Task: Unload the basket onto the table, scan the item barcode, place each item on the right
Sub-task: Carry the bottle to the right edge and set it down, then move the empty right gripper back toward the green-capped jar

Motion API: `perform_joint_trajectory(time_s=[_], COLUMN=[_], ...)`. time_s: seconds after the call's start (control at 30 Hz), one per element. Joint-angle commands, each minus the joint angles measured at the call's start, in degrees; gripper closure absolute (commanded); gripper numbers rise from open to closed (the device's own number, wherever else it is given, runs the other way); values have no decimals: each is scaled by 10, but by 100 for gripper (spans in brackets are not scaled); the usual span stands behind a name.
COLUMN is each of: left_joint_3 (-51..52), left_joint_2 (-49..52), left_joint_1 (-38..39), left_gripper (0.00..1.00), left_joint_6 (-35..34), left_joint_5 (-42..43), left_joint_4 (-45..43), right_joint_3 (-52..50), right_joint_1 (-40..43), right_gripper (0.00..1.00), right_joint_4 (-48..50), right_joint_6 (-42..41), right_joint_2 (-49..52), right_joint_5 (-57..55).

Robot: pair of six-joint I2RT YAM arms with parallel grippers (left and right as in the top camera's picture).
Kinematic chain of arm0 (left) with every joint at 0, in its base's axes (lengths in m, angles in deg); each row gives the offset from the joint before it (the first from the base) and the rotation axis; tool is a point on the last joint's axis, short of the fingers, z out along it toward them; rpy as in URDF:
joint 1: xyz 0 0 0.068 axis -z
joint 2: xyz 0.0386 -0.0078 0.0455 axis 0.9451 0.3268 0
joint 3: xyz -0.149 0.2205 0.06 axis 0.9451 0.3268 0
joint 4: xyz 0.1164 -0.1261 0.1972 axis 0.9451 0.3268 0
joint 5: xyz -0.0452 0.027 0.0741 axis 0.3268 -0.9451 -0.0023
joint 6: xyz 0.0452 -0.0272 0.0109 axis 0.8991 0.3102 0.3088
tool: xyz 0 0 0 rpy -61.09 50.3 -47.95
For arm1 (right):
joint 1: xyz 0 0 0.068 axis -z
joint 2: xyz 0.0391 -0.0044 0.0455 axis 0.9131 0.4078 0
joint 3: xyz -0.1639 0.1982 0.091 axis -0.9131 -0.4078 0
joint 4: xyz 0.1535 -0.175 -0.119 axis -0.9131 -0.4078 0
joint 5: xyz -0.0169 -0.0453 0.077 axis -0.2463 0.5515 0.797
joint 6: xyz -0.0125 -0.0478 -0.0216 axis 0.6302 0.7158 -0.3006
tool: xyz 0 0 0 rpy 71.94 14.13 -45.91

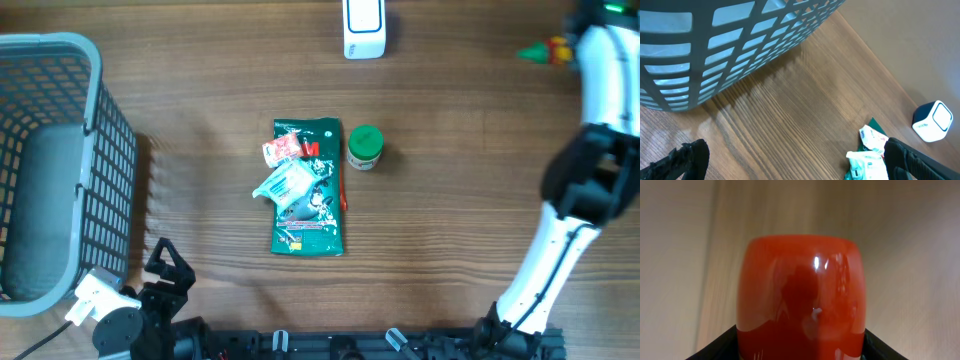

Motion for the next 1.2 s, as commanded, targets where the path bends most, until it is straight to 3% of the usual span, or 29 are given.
perform_joint_trajectory(time_s=[0.0, 0.33, 0.43, 0.53, 0.77, 0.9, 1.17], left_joint_3=[2, 2, 2, 2, 2, 2, 2], left_joint_2=[-1, -1, -1, -1, -1, -1, -1], left_joint_1=[-1, -1, -1, -1, -1, -1, -1], left_gripper=[0, 0, 0, 0, 0, 0, 0], left_joint_6=[-3, -3, -3, -3, -3, -3, -3], left_joint_5=[-7, -7, -7, -7, -7, -7, -7], left_joint_4=[0, 0, 0, 0, 0, 0, 0], right_joint_3=[6, 3, 3, 5, 5, 5, 5], right_joint_1=[54, 162, 177, 189, 169, 118, -114], right_gripper=[63, 59, 38, 0, 0, 0, 0], right_joint_4=[-10, -63, -75, -91, -143, -212, -371], right_joint_6=[0, -4, -2, 30, 33, -32, -49], right_joint_2=[7, 76, 76, 67, -37, -125, -201], right_joint_5=[-39, -26, -24, 23, 150, 207, 281])
